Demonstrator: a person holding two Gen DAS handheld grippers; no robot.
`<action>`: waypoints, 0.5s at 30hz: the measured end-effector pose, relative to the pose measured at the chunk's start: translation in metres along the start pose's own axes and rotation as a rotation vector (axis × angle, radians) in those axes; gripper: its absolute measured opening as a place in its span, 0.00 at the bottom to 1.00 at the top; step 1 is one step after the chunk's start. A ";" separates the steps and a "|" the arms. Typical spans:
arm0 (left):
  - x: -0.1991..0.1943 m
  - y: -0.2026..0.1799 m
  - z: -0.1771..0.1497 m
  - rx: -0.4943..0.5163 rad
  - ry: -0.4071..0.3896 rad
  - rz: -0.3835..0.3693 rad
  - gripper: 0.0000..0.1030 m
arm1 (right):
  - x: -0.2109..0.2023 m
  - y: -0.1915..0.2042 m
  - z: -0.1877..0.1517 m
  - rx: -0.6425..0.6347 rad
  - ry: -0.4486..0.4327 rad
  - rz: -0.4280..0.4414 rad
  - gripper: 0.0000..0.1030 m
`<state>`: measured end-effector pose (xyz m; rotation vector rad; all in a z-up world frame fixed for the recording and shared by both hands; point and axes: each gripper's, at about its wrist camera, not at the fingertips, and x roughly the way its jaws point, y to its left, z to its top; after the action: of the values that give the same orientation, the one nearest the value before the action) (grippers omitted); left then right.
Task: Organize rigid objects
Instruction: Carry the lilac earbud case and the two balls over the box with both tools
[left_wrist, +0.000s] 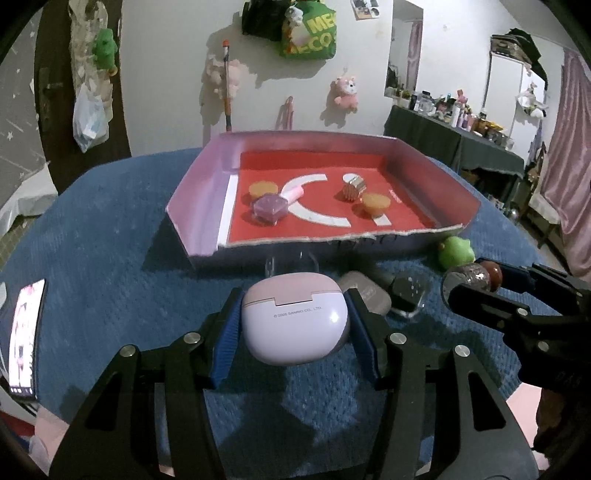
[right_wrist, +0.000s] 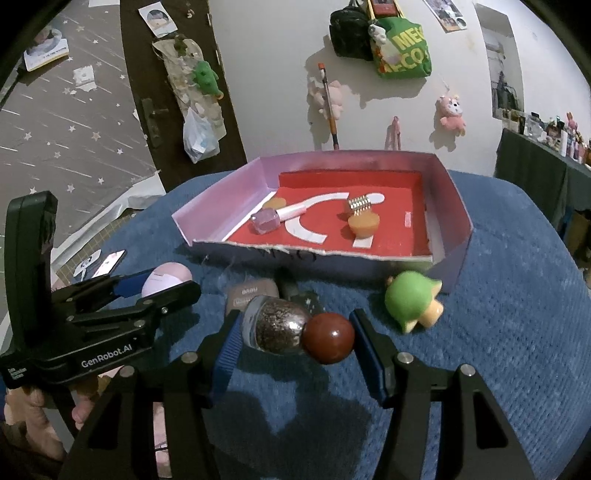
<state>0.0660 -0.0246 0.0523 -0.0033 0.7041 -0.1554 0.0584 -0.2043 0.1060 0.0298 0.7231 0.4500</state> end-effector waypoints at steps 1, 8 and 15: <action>-0.001 0.000 0.002 0.002 -0.004 0.000 0.50 | 0.000 0.000 0.002 -0.002 -0.003 0.001 0.59; 0.003 0.000 0.018 0.011 -0.020 -0.006 0.50 | -0.001 -0.004 0.020 -0.009 -0.021 0.015 0.59; 0.008 -0.002 0.030 0.022 -0.026 -0.015 0.50 | 0.001 -0.006 0.034 -0.035 -0.032 0.019 0.59</action>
<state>0.0914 -0.0289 0.0705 0.0101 0.6762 -0.1773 0.0838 -0.2050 0.1299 0.0113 0.6841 0.4790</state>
